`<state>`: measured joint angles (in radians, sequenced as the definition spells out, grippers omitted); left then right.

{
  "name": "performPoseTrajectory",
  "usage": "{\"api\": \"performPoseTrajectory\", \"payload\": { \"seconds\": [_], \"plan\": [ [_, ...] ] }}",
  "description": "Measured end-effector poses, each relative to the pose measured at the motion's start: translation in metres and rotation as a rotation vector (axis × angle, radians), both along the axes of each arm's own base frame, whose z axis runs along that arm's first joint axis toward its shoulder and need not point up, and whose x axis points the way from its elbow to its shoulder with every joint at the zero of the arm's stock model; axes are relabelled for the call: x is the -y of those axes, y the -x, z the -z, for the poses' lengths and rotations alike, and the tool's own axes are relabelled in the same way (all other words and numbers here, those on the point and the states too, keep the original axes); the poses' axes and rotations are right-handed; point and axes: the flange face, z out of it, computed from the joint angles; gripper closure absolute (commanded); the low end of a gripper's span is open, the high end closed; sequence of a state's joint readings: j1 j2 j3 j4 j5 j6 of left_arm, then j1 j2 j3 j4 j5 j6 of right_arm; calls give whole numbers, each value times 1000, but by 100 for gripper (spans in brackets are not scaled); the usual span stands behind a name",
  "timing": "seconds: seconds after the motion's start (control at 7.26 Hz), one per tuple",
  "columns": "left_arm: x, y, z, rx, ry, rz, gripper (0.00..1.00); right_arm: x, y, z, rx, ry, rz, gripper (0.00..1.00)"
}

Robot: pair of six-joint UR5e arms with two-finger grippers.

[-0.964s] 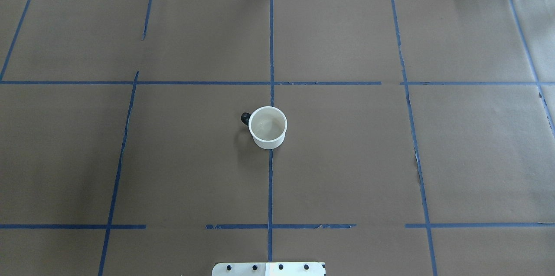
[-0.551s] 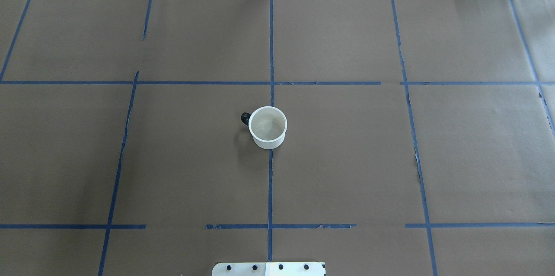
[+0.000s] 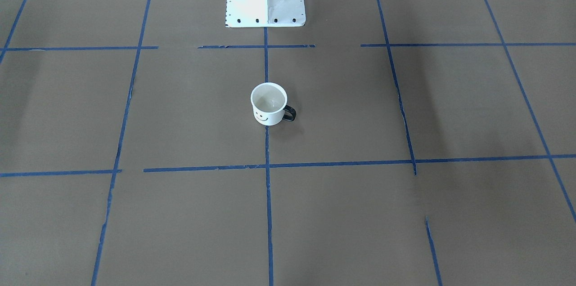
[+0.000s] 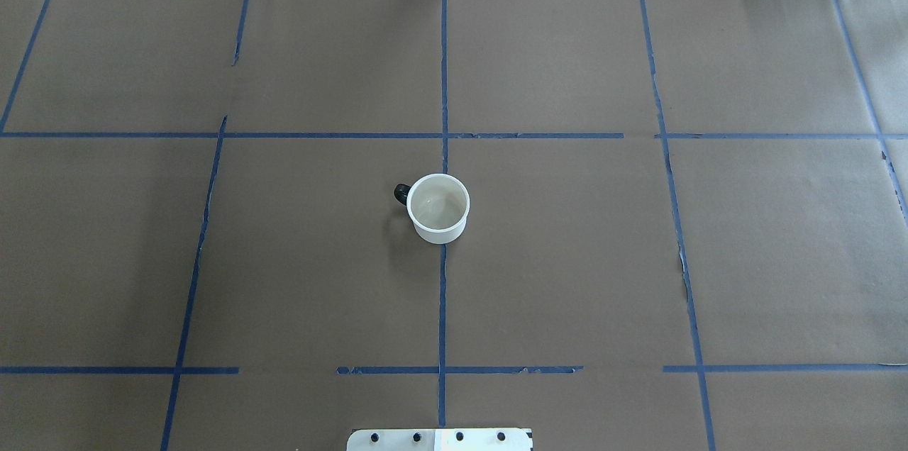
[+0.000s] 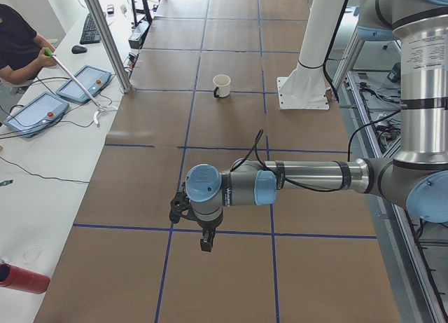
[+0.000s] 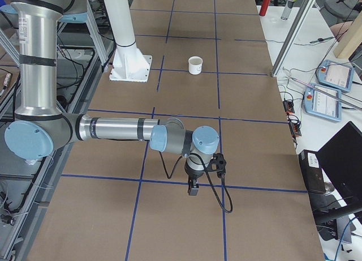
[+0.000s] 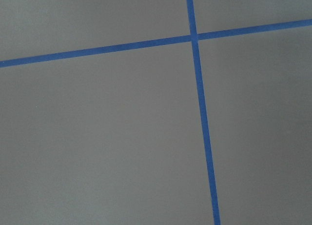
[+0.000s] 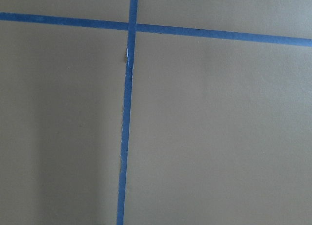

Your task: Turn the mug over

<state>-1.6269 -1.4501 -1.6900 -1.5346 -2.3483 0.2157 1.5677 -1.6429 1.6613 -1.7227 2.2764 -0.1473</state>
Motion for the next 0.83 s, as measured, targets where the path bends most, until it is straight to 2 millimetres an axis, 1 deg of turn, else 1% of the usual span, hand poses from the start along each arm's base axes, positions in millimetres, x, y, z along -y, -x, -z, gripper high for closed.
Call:
{"api": "performPoseTrajectory", "payload": {
  "seconds": [0.41,0.83],
  "plan": [
    [-2,1,6,-1,45,-1,0,0,0,0,0,0,0,0],
    [-10,1,20,-4,95,1,0,0,0,0,0,0,0,0]
  ]
}}
